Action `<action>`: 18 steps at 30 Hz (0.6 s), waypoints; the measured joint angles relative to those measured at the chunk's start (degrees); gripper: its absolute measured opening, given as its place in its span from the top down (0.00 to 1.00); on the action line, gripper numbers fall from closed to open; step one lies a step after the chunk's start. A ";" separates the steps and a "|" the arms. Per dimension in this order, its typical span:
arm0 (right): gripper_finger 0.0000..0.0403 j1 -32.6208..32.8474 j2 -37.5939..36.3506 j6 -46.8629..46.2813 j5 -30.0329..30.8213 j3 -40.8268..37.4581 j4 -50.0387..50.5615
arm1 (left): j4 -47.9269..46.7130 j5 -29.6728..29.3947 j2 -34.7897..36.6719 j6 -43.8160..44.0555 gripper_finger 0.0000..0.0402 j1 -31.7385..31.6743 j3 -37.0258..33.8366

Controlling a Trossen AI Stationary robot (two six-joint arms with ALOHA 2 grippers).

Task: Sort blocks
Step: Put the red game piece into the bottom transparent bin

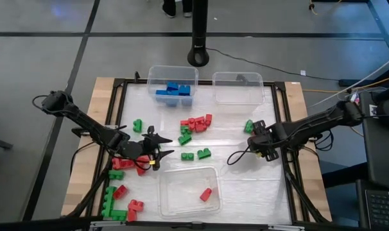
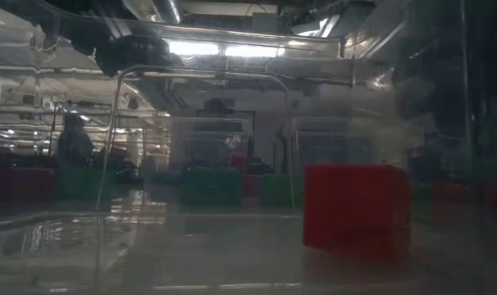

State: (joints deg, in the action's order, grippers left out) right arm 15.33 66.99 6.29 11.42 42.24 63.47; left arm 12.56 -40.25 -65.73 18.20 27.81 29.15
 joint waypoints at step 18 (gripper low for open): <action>0.26 0.00 16.25 6.76 -1.71 -3.70 -7.22 | 0.06 0.00 0.00 -0.01 0.51 0.02 0.00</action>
State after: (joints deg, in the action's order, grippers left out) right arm 15.33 83.24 13.04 9.71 38.54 56.25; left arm 12.62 -40.25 -65.73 18.19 27.83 29.15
